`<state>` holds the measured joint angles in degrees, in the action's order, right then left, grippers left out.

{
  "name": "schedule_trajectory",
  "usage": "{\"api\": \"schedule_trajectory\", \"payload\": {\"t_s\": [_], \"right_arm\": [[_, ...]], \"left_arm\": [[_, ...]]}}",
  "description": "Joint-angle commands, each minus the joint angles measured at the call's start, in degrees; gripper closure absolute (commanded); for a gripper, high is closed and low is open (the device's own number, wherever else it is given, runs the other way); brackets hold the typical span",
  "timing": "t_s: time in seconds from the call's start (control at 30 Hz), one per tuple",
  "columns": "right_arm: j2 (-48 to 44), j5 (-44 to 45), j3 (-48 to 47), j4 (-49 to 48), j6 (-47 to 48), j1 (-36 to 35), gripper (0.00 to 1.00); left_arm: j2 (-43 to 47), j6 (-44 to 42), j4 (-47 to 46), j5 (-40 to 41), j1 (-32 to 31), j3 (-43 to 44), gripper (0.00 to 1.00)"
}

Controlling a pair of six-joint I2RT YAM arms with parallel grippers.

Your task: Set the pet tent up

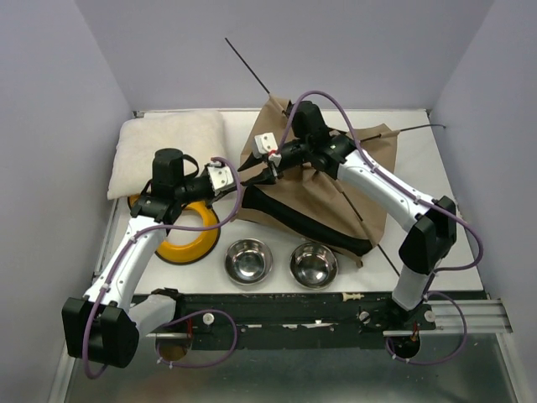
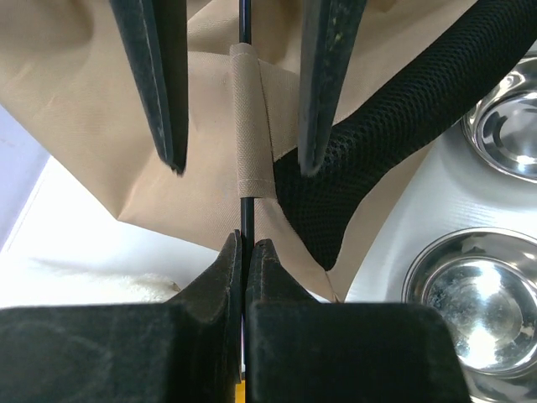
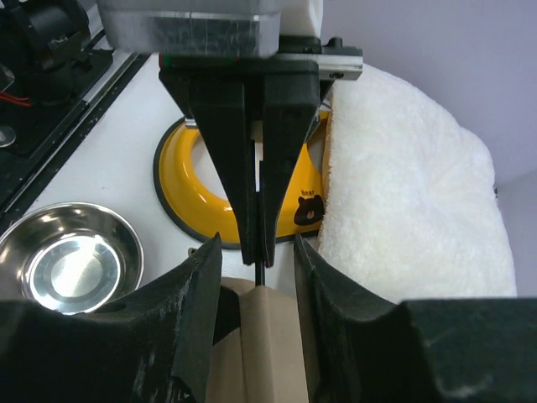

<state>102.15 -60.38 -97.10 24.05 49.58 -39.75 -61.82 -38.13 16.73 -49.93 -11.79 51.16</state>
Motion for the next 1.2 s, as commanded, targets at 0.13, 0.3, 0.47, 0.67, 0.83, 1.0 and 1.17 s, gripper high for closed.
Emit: {"api": "schedule_trajectory", "payload": {"t_s": [0.13, 0.3, 0.47, 0.67, 0.83, 1.0, 1.17], "right_arm": [[4.02, 5.09, -5.47, 8.73, 5.87, -1.21, 0.58], [7.36, 9.31, -8.45, 11.18, 5.53, -1.47, 0.6], [8.77, 11.33, -8.81, 12.68, 6.14, -1.91, 0.73], [7.45, 16.34, -6.18, 14.97, 9.83, -1.39, 0.91], [6.13, 16.52, -6.78, 14.01, 5.8, -0.16, 0.99], [6.13, 16.61, -11.44, 13.39, 2.1, 1.77, 0.99], [5.7, 15.82, -14.34, 15.23, 1.84, 3.88, 0.99]], "left_arm": [[0.39, -0.98, -5.39, -3.24, -0.86, 0.08, 1.0], [-0.23, -0.54, -5.66, -3.15, -0.95, 0.61, 1.0], [0.03, -0.46, -5.92, -3.15, -0.95, 0.35, 1.0], [0.56, -1.33, -5.04, -2.28, -0.86, 0.08, 1.0], [-0.05, 2.33, -6.79, -0.61, -0.86, -0.44, 0.96], [0.38, 19.29, -13.81, -6.14, 10.01, -2.8, 0.61], [7.75, 21.62, -14.19, -7.54, 16.01, -10.01, 0.41]]}}
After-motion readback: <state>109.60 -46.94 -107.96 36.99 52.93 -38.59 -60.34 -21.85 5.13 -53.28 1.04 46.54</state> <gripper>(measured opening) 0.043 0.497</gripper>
